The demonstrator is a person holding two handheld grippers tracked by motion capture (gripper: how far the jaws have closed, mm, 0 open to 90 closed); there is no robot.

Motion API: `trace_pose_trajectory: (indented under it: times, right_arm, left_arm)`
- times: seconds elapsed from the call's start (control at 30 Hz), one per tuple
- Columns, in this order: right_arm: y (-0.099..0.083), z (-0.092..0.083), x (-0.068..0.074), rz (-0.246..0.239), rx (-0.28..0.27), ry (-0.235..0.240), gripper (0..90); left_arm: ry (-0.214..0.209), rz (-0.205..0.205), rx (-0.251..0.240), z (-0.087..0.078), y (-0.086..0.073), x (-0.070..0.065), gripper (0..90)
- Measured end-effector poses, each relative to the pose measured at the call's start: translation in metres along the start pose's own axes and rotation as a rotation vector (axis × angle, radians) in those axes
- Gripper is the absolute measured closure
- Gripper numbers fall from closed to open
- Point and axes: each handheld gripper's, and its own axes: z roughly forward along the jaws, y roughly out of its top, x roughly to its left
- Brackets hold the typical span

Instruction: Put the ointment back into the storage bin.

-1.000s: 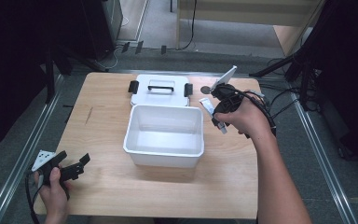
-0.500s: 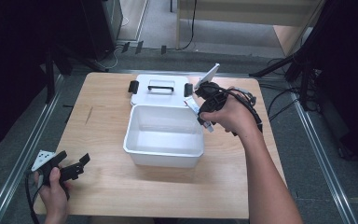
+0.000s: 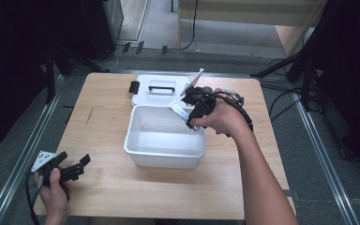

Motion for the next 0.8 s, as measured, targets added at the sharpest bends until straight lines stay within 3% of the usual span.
trace_pose_trajectory:
  times: [0.27,0.37,0.4,0.43,0.57,0.8]
  right_arm:
    - [0.001,0.011,0.010,-0.165,0.007,-0.006,72.9]
    - [0.001,0.012,0.012,-0.196,0.003,0.001,72.8]
    - [0.000,0.014,0.015,-0.256,-0.010,0.008,72.8]
    - [0.000,0.015,0.016,-0.284,-0.012,0.011,72.8]
    - [-0.001,0.019,0.019,-0.361,-0.016,0.007,72.8]
    - [-0.005,0.024,0.017,-0.409,-0.004,-0.008,72.8]
  left_arm:
    - [-0.001,-0.003,-0.001,0.000,0.000,0.000,0.0]
    - [-0.001,-0.004,-0.001,0.000,0.000,0.000,0.0]
    - [-0.001,-0.004,-0.001,0.000,0.000,0.000,0.0]
    - [-0.001,-0.003,0.000,0.000,0.000,0.000,0.0]
    - [-0.001,-0.003,0.000,0.000,0.000,0.000,0.0]
    - [-0.002,-0.003,-0.001,0.000,0.000,0.000,0.0]
